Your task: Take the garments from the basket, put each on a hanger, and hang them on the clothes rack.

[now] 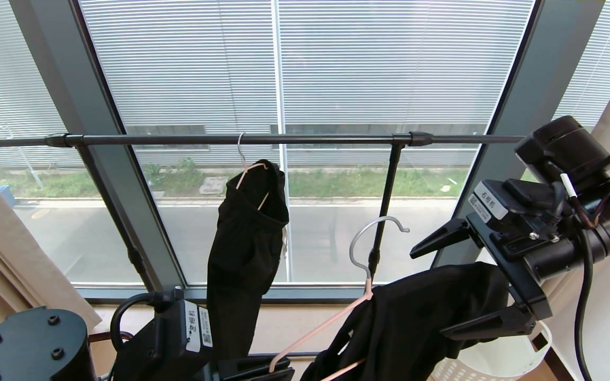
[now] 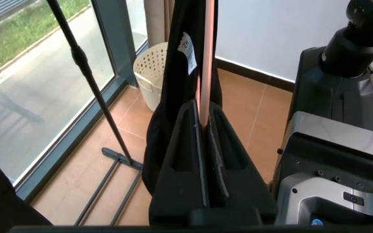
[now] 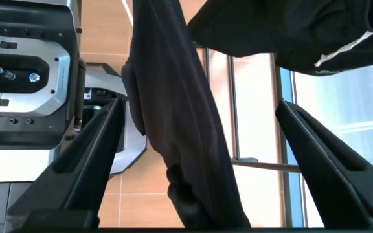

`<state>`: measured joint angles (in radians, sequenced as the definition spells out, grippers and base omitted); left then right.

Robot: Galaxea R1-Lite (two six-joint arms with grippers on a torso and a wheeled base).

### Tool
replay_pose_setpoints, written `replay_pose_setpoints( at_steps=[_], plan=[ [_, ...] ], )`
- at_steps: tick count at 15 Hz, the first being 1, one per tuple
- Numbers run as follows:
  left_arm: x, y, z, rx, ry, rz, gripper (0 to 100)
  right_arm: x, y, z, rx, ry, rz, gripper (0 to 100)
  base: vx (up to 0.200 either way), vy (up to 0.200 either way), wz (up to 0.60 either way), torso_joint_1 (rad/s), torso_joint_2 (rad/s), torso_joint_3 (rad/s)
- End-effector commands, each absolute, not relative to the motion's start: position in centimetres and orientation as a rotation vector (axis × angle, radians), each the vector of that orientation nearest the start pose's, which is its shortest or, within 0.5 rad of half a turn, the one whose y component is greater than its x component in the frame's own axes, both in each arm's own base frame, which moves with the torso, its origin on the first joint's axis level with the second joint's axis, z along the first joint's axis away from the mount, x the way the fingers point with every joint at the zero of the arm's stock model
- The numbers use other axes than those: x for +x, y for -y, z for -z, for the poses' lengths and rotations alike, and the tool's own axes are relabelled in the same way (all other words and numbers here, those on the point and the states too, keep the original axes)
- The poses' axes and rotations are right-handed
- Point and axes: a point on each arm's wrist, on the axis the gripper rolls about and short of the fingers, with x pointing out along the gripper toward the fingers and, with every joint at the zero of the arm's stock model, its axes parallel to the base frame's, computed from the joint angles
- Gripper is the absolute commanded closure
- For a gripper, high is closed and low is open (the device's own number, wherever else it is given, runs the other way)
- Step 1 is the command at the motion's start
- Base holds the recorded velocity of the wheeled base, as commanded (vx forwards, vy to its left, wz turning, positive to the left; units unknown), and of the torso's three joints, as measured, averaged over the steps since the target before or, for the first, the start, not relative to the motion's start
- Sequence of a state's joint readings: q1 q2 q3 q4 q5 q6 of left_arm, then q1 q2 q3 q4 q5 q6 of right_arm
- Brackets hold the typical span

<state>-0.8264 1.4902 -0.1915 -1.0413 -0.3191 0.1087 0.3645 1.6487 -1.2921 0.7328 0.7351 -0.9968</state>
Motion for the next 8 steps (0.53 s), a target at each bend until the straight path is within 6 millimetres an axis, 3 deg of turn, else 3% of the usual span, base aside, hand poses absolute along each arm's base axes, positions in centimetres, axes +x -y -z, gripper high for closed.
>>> replay_pose_setpoints(
  at_steps=[1, 7, 8],
  plan=[
    [12.63, 14.76, -12.52, 0.165, -0.201, 1.153, 100, 23.81, -10.76, -22.08, -0.59, -0.533, -1.428, 0, 0.0, 0.0, 0.0, 0.0, 0.0, 0.0],
    [12.6, 14.73, -12.52, 0.167, -0.2, 1.154, 100, 24.37, -11.41, -21.56, -0.59, -0.532, -1.437, 0, 0.0, 0.0, 0.0, 0.0, 0.0, 0.0],
    [12.62, 14.75, -12.55, 0.167, -0.198, 1.153, 100, 24.35, -11.45, -21.56, -0.591, -0.531, -1.439, 100, 0.0, 0.0, 0.0, 0.0, 0.0, 0.0]
  ],
)
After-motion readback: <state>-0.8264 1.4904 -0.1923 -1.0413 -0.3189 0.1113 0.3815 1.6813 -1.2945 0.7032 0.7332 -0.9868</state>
